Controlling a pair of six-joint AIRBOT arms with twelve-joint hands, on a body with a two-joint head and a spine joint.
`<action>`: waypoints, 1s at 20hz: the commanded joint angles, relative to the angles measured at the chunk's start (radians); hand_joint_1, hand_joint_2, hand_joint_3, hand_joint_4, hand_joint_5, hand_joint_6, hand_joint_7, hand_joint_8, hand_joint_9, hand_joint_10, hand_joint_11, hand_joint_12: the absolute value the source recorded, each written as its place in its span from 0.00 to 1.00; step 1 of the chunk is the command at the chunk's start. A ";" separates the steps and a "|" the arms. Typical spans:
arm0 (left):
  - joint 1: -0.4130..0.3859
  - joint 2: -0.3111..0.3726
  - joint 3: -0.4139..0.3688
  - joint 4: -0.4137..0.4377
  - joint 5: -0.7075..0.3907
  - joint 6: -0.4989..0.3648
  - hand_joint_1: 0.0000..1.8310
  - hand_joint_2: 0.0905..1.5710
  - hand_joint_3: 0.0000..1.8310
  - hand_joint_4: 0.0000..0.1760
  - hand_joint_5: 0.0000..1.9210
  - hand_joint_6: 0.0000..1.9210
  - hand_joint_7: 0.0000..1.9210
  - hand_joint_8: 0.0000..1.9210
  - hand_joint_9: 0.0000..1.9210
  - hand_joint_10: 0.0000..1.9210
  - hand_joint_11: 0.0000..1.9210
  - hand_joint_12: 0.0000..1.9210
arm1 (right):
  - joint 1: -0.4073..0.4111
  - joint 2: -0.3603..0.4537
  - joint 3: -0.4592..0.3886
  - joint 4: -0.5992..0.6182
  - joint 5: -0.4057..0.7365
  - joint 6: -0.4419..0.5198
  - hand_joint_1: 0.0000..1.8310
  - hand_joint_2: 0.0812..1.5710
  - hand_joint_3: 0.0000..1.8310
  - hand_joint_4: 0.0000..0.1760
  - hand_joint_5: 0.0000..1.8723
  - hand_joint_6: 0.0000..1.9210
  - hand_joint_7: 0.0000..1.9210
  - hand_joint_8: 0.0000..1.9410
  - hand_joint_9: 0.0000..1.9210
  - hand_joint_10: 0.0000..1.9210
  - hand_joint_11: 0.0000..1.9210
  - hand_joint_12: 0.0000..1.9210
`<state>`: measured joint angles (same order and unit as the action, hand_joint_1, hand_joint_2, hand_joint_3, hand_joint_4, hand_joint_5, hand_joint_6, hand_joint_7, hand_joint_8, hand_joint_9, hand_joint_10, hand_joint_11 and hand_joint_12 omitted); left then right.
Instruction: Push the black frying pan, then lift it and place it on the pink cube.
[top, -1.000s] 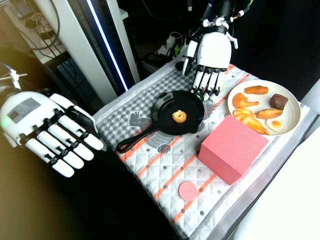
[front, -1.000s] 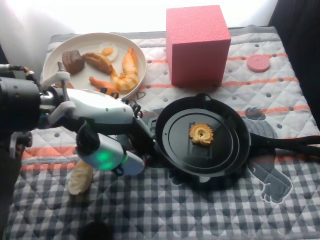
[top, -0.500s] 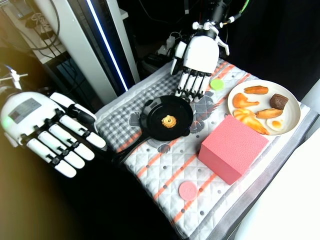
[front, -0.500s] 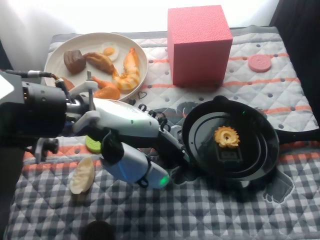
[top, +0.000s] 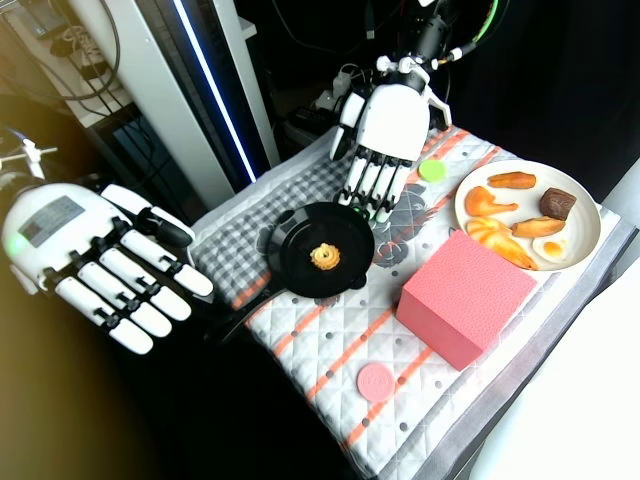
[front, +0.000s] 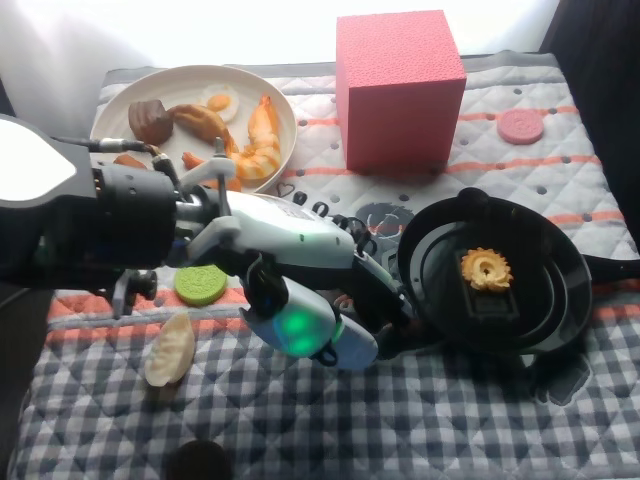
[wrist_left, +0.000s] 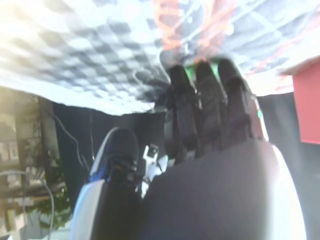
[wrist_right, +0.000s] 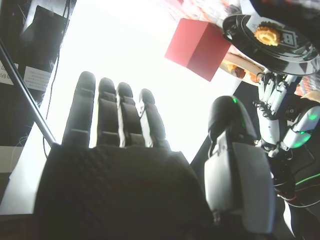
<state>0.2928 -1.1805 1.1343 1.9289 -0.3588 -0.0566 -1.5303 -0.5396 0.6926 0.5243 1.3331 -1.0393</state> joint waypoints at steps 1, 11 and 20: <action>-0.004 -0.014 -0.001 -0.028 -0.011 0.002 0.12 0.89 0.00 0.00 0.23 0.01 0.23 0.01 0.08 0.25 0.00 0.33 | 0.003 0.002 0.008 0.015 0.120 0.006 0.10 0.78 0.00 0.36 0.00 0.00 0.00 0.00 0.00 0.00 0.00 0.13; -0.015 -0.057 0.018 -0.113 -0.014 0.086 0.36 0.81 0.00 0.22 0.18 0.29 0.27 0.01 0.14 0.15 0.00 0.25 | 0.003 0.002 0.010 0.015 0.124 0.010 0.11 0.77 0.00 0.48 0.00 0.00 0.00 0.00 0.00 0.00 0.00 0.21; -0.015 -0.105 0.046 -0.158 -0.016 0.123 0.45 0.70 0.00 0.20 0.19 0.09 0.23 0.00 0.17 0.05 0.00 0.43 | 0.003 0.002 0.011 0.015 0.126 0.012 0.11 0.77 0.00 0.32 0.00 0.00 0.00 0.00 0.00 0.00 0.00 0.19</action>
<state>0.2836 -1.2823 1.1824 1.8099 -0.3614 0.0677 -1.5303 -0.5396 0.6971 0.5243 1.3342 -1.0317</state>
